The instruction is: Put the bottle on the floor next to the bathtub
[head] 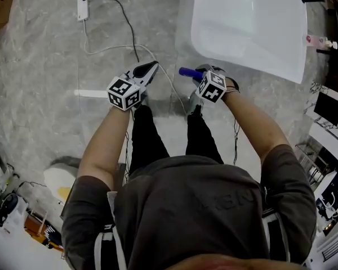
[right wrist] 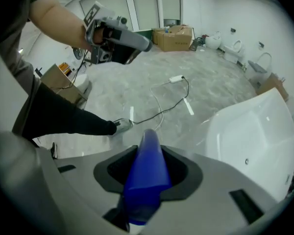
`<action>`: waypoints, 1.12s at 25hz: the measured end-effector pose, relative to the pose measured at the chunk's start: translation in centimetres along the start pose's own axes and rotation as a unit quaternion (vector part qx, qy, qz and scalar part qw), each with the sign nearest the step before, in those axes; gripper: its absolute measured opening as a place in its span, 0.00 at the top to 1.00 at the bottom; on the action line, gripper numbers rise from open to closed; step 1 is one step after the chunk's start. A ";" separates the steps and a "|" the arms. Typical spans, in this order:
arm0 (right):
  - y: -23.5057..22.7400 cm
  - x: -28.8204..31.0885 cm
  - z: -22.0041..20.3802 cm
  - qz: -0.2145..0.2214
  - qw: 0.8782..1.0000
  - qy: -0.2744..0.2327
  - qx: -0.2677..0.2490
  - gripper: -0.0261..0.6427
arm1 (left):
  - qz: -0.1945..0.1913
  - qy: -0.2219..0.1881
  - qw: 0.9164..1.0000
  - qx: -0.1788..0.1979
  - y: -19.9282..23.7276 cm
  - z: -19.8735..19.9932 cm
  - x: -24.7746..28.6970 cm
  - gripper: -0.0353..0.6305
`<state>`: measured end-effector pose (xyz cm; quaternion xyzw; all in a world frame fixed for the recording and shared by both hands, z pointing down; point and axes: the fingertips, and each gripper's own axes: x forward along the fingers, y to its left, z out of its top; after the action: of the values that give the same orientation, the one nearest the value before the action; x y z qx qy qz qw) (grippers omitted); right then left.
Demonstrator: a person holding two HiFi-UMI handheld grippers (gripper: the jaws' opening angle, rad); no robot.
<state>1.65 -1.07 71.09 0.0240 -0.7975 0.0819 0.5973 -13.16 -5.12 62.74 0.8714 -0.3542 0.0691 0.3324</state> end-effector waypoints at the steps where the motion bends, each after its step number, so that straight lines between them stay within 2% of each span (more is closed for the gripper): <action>1: 0.0 2.2 -0.6 0.000 1.000 0.013 -0.005 0.76 | 0.000 0.004 1.000 -0.002 1.0 -1.1 0.5 0.94; 7: -0.3 15.4 -4.8 0.004 0.996 0.077 -0.032 0.76 | 0.002 0.020 0.999 -0.027 6.3 -8.4 4.0 0.94; 10: -0.6 21.2 -7.7 0.002 0.994 0.109 -0.026 0.76 | 0.000 0.032 0.999 -0.041 8.1 -12.5 5.6 0.94; 14: -2.8 27.9 -10.8 -0.019 0.989 0.146 -0.012 0.76 | -0.014 0.057 0.998 -0.038 11.2 -17.0 7.8 0.94; 21: -5.6 36.4 -15.0 -0.042 0.980 0.193 -0.021 0.76 | -0.022 0.075 0.996 -0.034 15.8 -22.0 10.3 0.94; 28: -6.5 41.6 -15.8 -0.048 0.975 0.212 -0.040 0.76 | -0.018 0.080 0.996 -0.046 17.9 -25.1 11.2 0.94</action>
<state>5.66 -2.45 115.84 0.0206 -0.6529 0.0248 0.7567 -13.87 -5.21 95.55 0.8531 -0.3133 0.1157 0.4009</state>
